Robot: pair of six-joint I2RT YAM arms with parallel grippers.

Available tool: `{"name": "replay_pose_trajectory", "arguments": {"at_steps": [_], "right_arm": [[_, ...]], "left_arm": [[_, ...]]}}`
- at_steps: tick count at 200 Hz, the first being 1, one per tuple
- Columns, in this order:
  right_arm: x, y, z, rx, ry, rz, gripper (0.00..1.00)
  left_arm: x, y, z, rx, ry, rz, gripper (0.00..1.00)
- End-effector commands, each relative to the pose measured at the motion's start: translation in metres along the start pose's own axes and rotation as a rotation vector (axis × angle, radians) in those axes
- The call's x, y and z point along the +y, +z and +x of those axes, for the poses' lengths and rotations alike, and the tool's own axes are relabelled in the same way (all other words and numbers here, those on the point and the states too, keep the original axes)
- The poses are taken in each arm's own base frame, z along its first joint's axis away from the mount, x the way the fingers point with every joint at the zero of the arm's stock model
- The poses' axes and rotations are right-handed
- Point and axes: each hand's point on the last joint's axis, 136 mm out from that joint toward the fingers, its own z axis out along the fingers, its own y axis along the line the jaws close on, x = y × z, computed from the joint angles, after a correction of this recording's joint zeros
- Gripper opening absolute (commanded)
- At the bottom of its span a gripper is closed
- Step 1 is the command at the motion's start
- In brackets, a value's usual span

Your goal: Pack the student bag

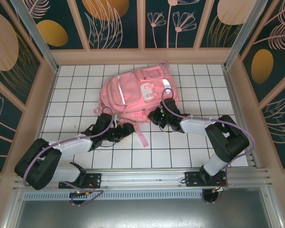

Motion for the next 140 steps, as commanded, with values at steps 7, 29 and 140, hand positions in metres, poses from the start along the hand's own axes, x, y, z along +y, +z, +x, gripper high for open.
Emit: {"name": "replay_pose_trajectory", "arguments": {"at_steps": [7, 29, 140], "right_arm": [[0.025, 0.000, 0.008, 0.057, -0.011, -0.084, 0.00], [0.026, 0.000, 0.009, 0.062, -0.004, -0.093, 0.00], [0.032, 0.001, 0.012, 0.081, 0.009, -0.110, 0.00]], "left_arm": [[-0.041, -0.003, -0.021, -0.065, 0.001, 0.181, 0.74], [-0.040, 0.001, -0.021, -0.065, -0.022, 0.204, 0.70], [-0.027, 0.017, -0.023, -0.039, -0.069, 0.181, 0.67]]}}
